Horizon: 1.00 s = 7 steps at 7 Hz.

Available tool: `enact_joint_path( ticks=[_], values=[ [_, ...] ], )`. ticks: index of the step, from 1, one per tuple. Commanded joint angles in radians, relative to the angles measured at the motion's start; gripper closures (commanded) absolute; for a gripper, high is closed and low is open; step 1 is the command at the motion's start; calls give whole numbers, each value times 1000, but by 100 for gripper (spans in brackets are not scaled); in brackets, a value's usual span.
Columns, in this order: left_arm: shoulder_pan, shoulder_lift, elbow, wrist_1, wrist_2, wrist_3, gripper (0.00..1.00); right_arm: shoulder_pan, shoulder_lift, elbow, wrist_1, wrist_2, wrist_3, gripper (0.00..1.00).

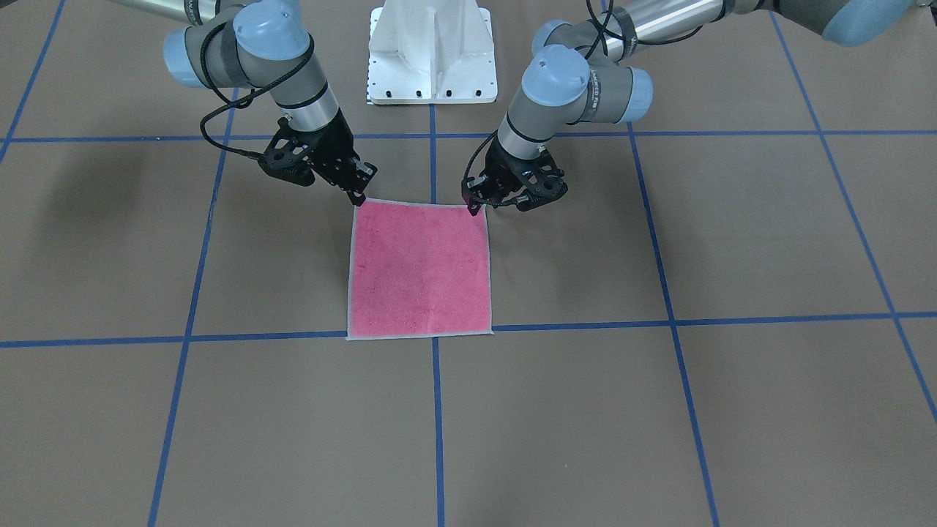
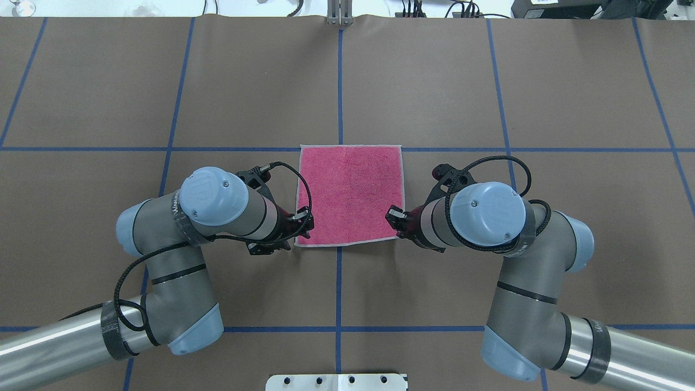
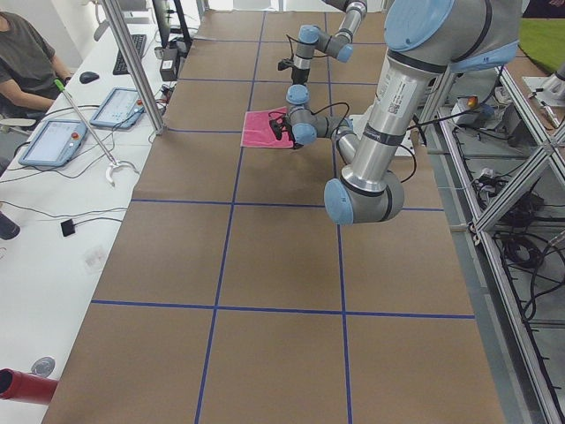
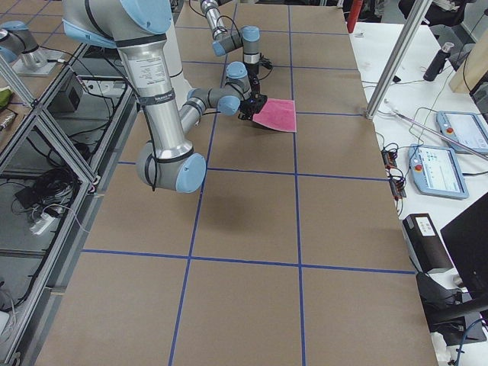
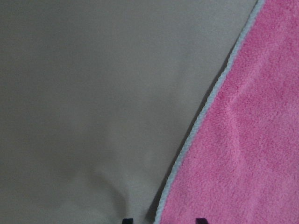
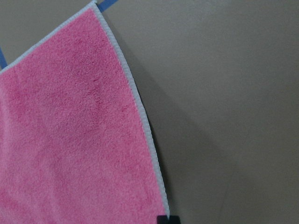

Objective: Fold towel twice with both arms
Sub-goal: 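Grasp the towel's other near corner with the left gripper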

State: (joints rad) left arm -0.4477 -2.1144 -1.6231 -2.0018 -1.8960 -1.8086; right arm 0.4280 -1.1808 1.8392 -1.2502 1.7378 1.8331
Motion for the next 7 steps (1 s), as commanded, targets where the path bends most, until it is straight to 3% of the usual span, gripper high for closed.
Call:
enact_joint_path(
  ticks=[1,4,7],
  values=[
    [3,-1,0,0,0,0,53,0,0,0,0,0,0,100],
    [9,1,0,0,0,0,58,0,1,0,0,0,0,100],
    [9,1,-1,0,0,-2,91,0,0,0,0,0,-2,100]
  ],
)
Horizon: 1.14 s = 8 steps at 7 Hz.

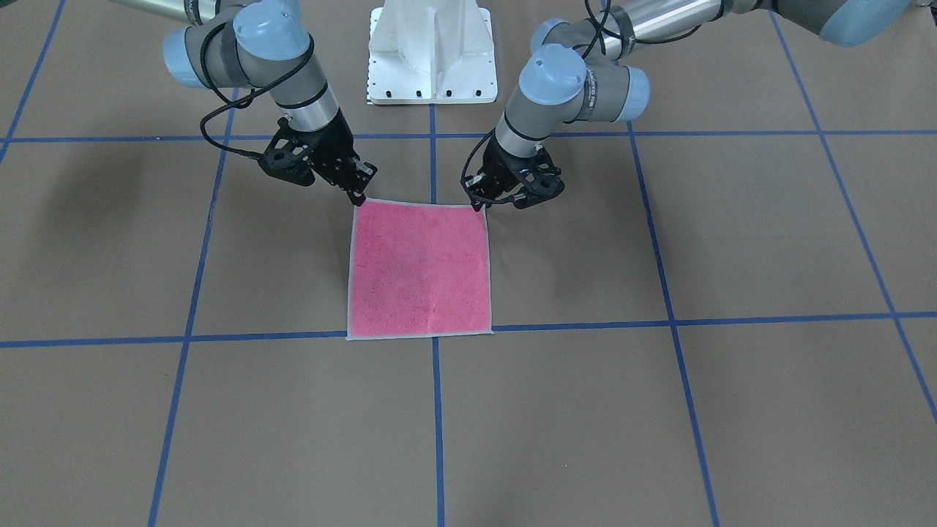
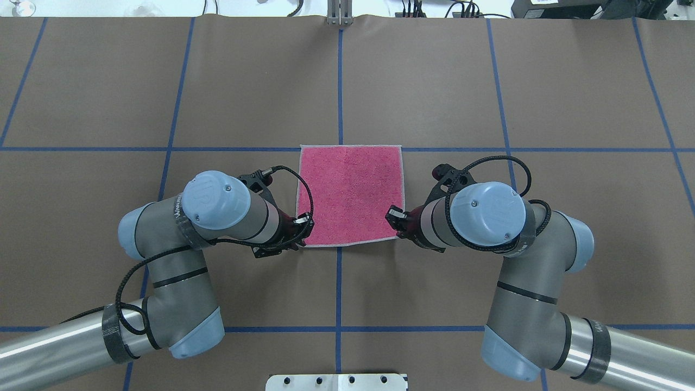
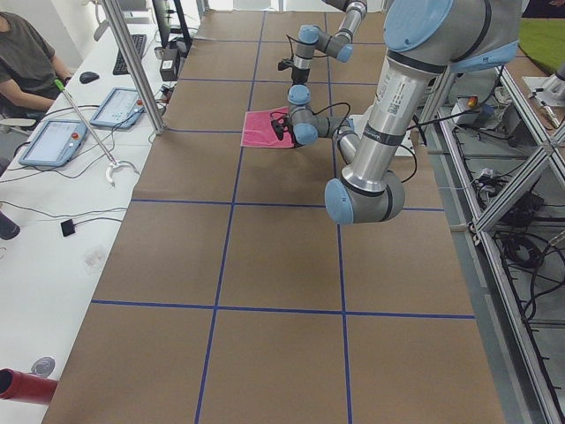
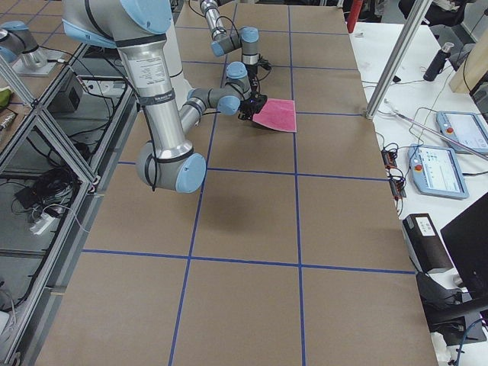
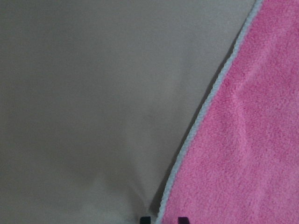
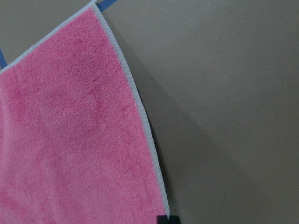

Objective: Fold towel twice with both arms
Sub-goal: 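Grasp the towel's other near corner with the left gripper, then lift both near corners and fold them over toward the far edge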

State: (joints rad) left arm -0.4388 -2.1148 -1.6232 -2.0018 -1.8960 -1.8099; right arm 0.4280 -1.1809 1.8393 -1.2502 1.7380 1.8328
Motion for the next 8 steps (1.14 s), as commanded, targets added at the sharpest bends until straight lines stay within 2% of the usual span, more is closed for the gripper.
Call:
enact_joint_path(
  ticks=[1,4,8],
  values=[
    [0,-2,-9,0,5,-8,100,0,0,0,0,2,-1,100],
    [-3,-13,-33,3,21,-62,100,2,0,2,0,2,-3,100],
    [-6,12,-171,49,12,-95,100,3,-52,86,0,23,-1,100]
  ],
)
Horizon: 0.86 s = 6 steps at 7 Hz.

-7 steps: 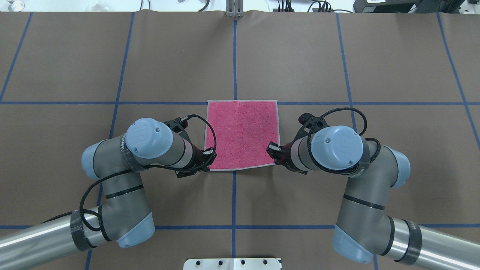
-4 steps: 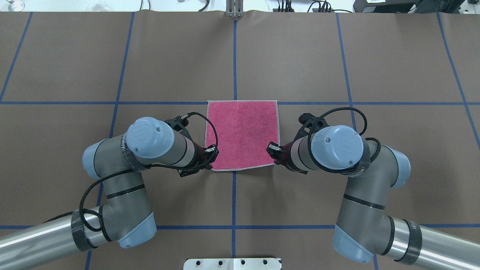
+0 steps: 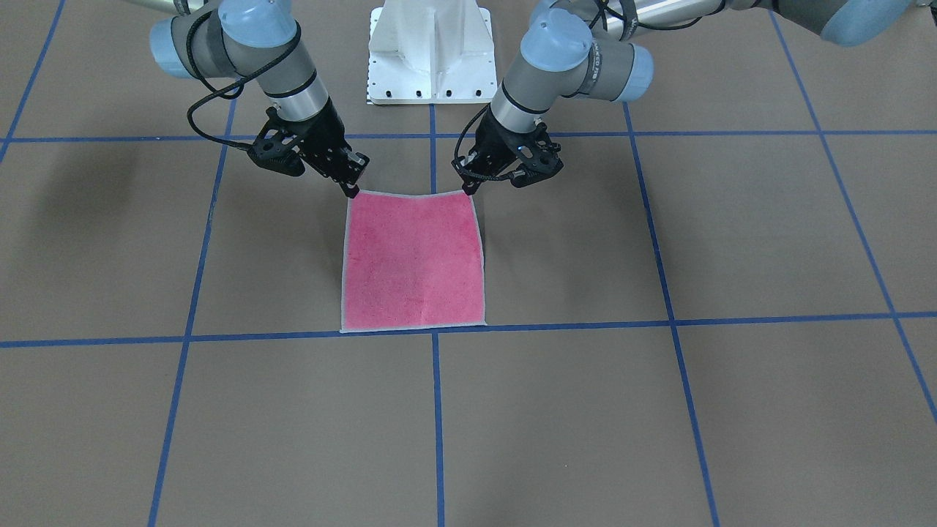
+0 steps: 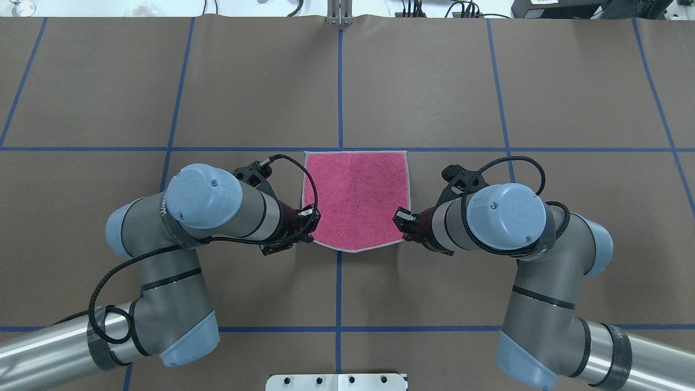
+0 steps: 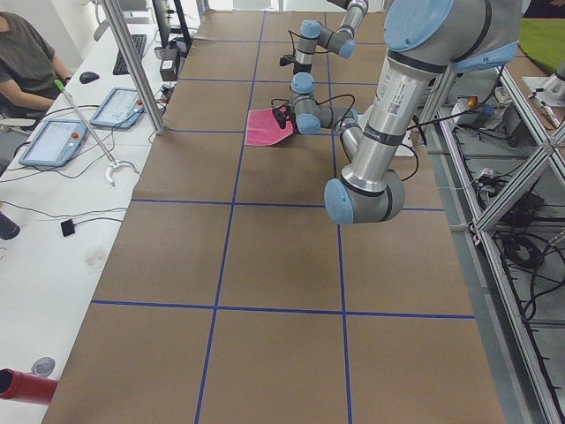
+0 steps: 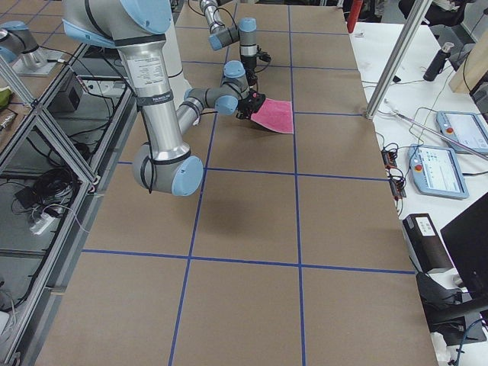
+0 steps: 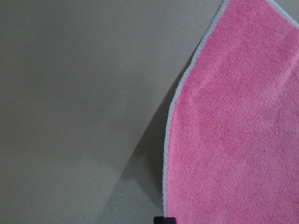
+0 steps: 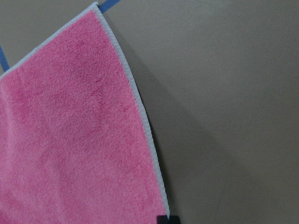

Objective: Fold towel twice with both arms
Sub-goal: 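Lift both near corners and fold them over toward the far edge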

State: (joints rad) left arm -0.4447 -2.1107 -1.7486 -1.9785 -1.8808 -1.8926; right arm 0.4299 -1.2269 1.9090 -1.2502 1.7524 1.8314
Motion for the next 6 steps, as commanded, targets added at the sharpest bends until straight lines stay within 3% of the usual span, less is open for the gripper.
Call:
enact_joint_path(
  ticks=[1,2,4,6],
  values=[
    [0,8,-64,42,-1,-16,100,3,-8,27,-2,10,0,100],
    [0,3,-63,46,0,-16,100,4,-6,25,-2,24,2,100],
    [-73,-29,33,38,0,-11,100,76,15,-25,1,24,3,100],
    [-132,-129,188,32,0,-14,100,153,130,-178,2,59,6,100]
  ],
)
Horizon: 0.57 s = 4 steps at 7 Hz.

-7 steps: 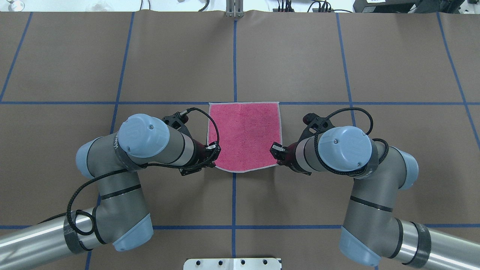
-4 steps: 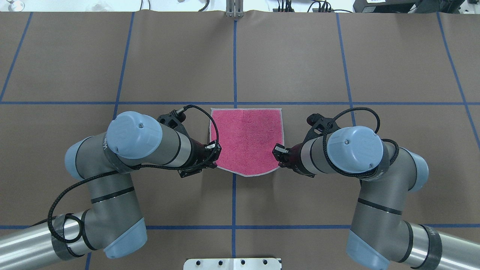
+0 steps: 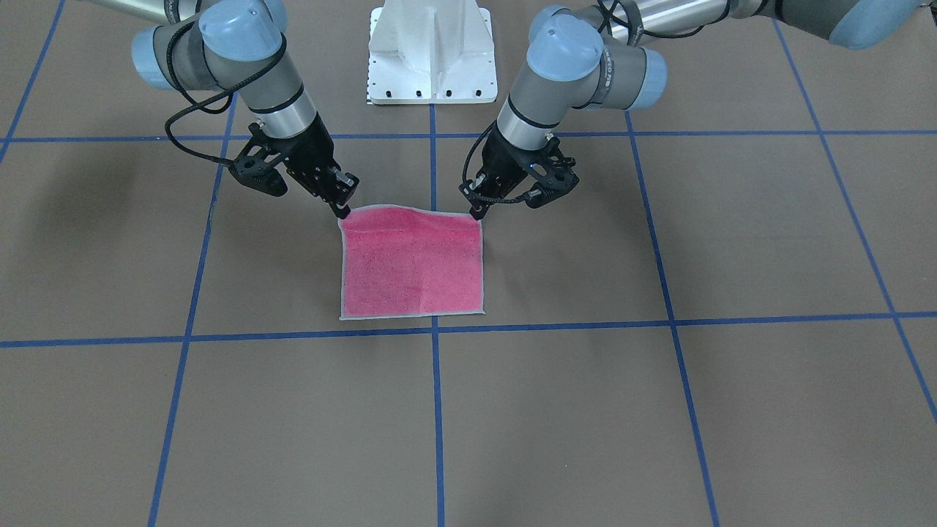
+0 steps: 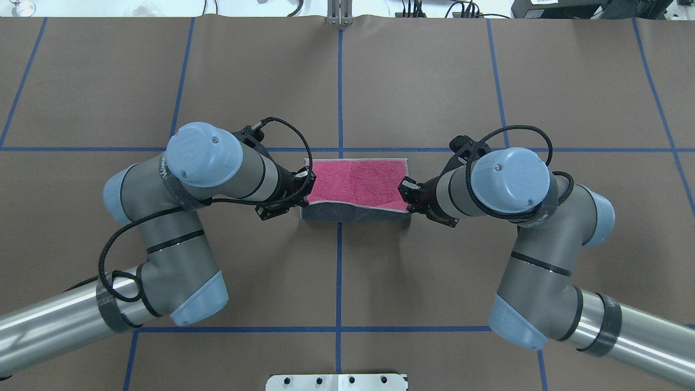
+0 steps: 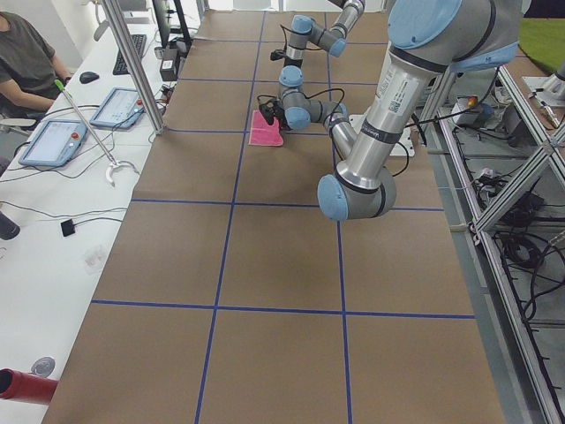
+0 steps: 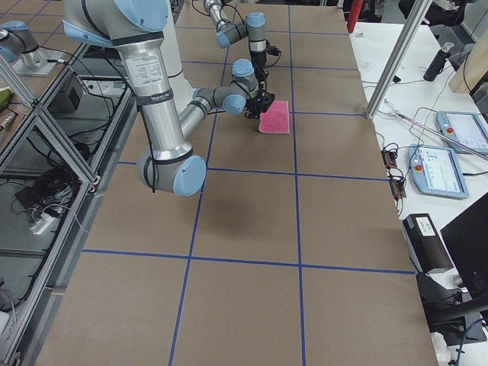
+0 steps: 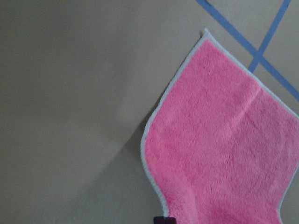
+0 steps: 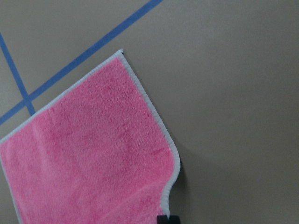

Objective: Fold towel twice with both arms
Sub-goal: 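Lift both near corners and fold them over toward the far edge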

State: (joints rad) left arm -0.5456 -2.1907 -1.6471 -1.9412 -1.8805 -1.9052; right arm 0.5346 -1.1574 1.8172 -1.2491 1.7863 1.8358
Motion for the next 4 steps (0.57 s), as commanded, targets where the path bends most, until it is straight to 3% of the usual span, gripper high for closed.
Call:
enact_joint_path(
  ticks=[1,4],
  values=[
    [-52,-72,125,-5,0,0,100,74,77,-126,2,44,0,100],
    [-71,-92,185,-8,-2,6,100,91,140,-223,5,51,-4,100]
  ],
)
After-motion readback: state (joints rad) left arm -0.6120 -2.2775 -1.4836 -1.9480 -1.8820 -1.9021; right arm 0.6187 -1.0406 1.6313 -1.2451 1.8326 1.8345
